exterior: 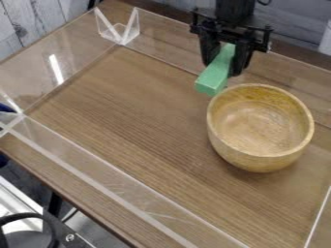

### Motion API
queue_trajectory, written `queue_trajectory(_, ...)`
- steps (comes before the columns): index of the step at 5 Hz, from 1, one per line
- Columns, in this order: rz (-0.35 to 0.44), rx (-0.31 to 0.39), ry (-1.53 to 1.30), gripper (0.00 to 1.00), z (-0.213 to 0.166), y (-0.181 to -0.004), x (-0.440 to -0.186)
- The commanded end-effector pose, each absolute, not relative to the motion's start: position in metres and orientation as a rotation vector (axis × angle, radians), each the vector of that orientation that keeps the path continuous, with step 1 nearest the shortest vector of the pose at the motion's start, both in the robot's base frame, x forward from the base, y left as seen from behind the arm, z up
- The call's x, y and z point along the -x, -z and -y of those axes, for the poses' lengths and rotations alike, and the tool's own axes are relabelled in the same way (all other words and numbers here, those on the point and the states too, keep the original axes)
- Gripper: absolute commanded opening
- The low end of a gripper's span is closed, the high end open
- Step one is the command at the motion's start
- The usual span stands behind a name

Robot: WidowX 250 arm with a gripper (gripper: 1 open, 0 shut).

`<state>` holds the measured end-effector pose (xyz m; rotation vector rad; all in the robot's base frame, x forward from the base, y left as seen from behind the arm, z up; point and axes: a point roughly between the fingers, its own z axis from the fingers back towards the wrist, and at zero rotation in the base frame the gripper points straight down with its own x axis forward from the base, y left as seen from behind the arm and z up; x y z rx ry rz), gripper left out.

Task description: Put the green block in the brown bowl

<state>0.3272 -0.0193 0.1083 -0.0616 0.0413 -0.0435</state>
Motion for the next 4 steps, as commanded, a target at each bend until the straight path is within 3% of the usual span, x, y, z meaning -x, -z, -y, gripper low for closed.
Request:
queue_trajectory(1,0.043,0.075,0.084,0.00,0.035,-0.136,-0.328)
queue_trajectory(4,0.002,0.095,0.167,0.00,0.073,-0.112,-0.329)
